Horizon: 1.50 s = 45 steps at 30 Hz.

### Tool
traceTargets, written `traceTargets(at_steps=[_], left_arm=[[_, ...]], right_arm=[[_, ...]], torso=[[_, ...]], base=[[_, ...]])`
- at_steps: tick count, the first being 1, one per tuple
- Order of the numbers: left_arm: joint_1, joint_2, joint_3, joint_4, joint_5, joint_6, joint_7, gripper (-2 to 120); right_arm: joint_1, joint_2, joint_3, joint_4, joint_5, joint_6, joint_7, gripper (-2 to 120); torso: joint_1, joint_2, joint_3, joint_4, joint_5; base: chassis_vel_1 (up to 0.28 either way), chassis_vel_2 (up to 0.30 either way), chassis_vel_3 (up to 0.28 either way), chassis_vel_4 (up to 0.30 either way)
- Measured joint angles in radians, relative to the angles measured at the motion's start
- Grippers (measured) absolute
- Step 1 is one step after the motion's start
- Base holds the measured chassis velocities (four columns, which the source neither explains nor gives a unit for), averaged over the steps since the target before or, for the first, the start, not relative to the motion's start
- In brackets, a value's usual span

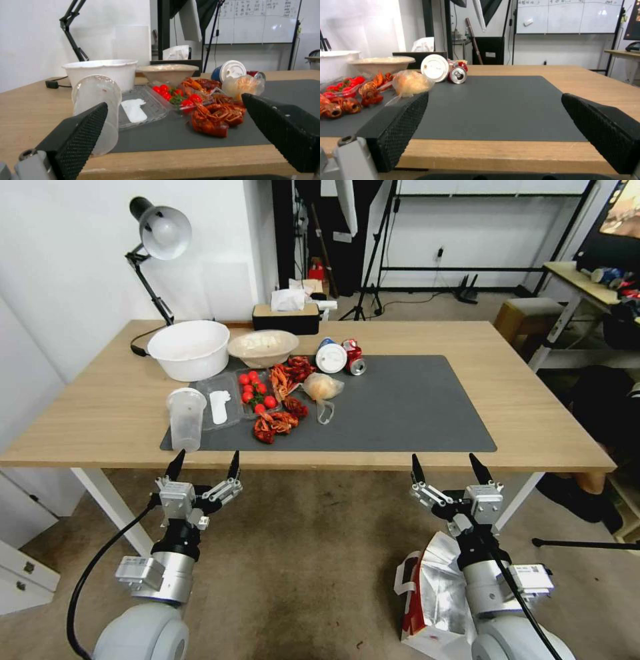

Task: Pick up the food delivery bag from the floor and place it on the table.

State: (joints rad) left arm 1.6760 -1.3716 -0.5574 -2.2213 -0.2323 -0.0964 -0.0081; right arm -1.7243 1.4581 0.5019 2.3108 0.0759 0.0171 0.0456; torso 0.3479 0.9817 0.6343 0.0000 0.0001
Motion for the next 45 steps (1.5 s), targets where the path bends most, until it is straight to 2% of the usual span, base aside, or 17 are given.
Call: traceTargets(at_steps=[45], left_arm=[[0.006, -0.006, 0.002, -0.003, 0.003, 0.011, 0.011, 100]], right_arm=[[0.021, 0.016, 0.003, 0.013, 0.019, -0.025, 0.002, 100]], torso=[[-0.091, -0.213, -0.123, 0.0, -0.0001]], base=[[0.0, 0.0, 0.0, 0.0]])
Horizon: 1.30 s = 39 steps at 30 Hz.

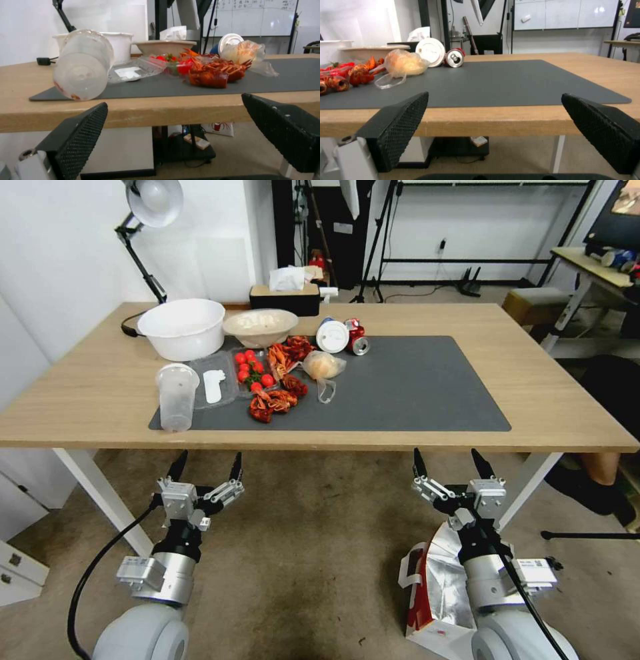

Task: Pick up the food delivery bag from the floor and place it on the table.

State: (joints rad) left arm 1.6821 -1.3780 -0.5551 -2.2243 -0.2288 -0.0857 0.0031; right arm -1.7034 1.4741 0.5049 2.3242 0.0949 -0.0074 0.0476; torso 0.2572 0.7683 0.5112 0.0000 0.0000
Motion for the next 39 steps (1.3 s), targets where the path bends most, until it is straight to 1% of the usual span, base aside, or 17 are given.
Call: traceTargets(at_steps=[6, 7, 9, 11, 12, 23, 27, 30, 39], left_arm=[[-0.001, 0.0, 0.001, 0.0, 0.001, 0.001, 0.001, 100], [-0.002, 0.0, 0.001, 0.0, 0.001, 0.002, 0.001, 100], [-0.002, 0.0, 0.001, 0.0, 0.001, 0.003, 0.001, 100], [-0.002, 0.0, 0.001, 0.0, 0.002, 0.003, 0.002, 100], [-0.002, 0.0, 0.001, 0.0, 0.002, 0.003, 0.002, 100], [-0.002, -0.001, 0.0, 0.003, 0.006, 0.003, 0.005, 100], [-0.002, -0.002, 0.0, 0.003, 0.007, 0.003, 0.005, 100], [-0.001, -0.003, -0.001, 0.003, 0.01, 0.003, 0.005, 100], [0.0, -0.002, -0.001, 0.003, 0.013, 0.001, 0.007, 100]], right_arm=[[-0.001, 0.001, 0.0, -0.002, 0.001, 0.0, 0.0, 100], [-0.001, 0.001, 0.0, -0.003, 0.001, 0.0, 0.0, 100], [0.0, 0.001, 0.0, -0.004, 0.001, 0.0, -0.001, 100], [0.001, 0.001, 0.0, -0.007, 0.002, 0.0, -0.001, 100], [0.001, 0.001, 0.0, -0.007, 0.002, 0.0, -0.001, 100], [0.001, 0.0, 0.001, -0.005, 0.003, -0.002, -0.001, 100], [0.001, 0.001, 0.001, -0.005, 0.003, -0.002, -0.001, 100], [-0.002, 0.005, -0.002, -0.002, 0.004, -0.003, -0.001, 100], [-0.006, 0.006, -0.001, 0.002, 0.004, -0.004, -0.001, 100]], torso=[[-0.009, -0.022, -0.013, 0.0, 0.0], [-0.014, -0.032, -0.018, 0.0, 0.0], [-0.014, -0.034, -0.02, 0.0, 0.0001], [-0.02, -0.049, -0.028, 0.0, 0.0], [-0.02, -0.049, -0.028, 0.0, 0.0], [-0.042, -0.102, -0.06, 0.0, 0.0], [-0.046, -0.113, -0.067, 0.0, 0.0], [-0.053, -0.131, -0.078, 0.0, 0.0], [-0.065, -0.16, -0.096, 0.0, 0.0]], base=[[0.0, 0.0, 0.0, 0.0], [0.0, 0.0, 0.0, 0.0], [0.0, 0.0, 0.0, 0.0], [0.0, 0.0, 0.0, 0.0], [0.0, 0.0, 0.0, 0.0], [0.0, 0.0, 0.0, 0.0], [0.0, 0.0, 0.0, 0.0], [0.0, 0.0, 0.0, 0.0], [0.0, 0.0, 0.0, 0.0]])
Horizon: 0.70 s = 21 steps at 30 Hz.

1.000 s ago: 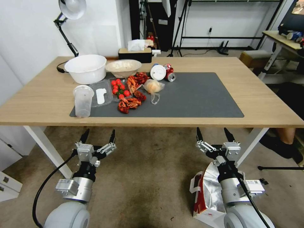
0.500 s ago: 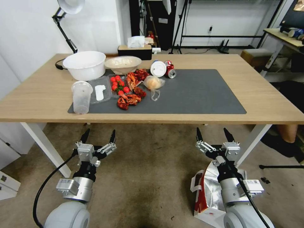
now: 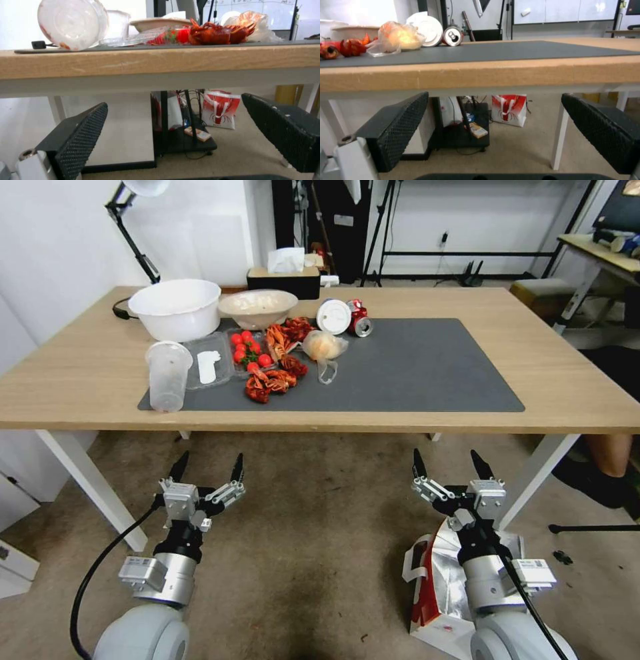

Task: Pick up the food delivery bag from the floor and place it on the table.

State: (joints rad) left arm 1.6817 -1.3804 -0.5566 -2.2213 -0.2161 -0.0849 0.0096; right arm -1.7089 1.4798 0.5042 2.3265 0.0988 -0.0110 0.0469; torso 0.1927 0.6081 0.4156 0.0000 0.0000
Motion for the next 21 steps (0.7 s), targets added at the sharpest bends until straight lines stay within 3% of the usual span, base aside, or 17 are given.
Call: traceTargets(at_steps=[8, 21], left_arm=[[-0.001, -0.001, -0.005, 0.0, -0.002, -0.002, 0.001, 100], [0.006, -0.002, -0.005, -0.002, -0.002, -0.005, 0.003, 100]], right_arm=[[-0.009, -0.001, 0.001, 0.011, -0.001, 0.0, 0.0, 100], [0.004, -0.005, -0.001, -0.005, -0.002, 0.002, -0.003, 100]], torso=[[-0.009, -0.024, -0.014, 0.0, -0.0001], [-0.036, -0.094, -0.058, 0.0, 0.0]], base=[[0.0, 0.0, 0.0, 0.0], [0.0, 0.0, 0.0, 0.0]])
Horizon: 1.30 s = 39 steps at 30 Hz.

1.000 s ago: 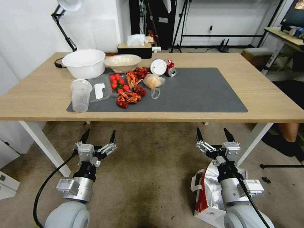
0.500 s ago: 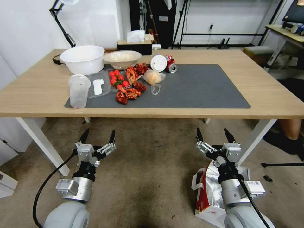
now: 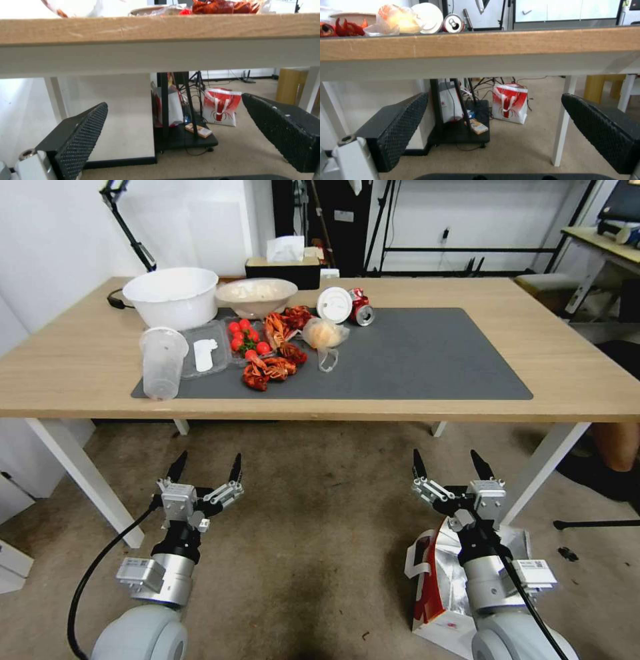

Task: Pick up the food delivery bag from the floor and place it on the table.

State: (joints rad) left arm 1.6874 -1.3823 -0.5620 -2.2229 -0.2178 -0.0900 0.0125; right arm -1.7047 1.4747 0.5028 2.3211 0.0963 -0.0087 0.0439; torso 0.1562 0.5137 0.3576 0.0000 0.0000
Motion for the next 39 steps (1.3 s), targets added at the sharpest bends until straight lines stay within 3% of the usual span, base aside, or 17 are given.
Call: traceTargets(at_steps=[39], left_arm=[[-0.002, -0.014, 0.014, 0.007, 0.009, -0.008, 0.004, 100]], right_arm=[[0.003, 0.021, -0.001, -0.004, -0.008, 0.009, 0.0, 100]], torso=[[-0.053, -0.153, -0.099, 0.0, 0.0]], base=[[0.0, 0.0, 0.0, 0.0]])
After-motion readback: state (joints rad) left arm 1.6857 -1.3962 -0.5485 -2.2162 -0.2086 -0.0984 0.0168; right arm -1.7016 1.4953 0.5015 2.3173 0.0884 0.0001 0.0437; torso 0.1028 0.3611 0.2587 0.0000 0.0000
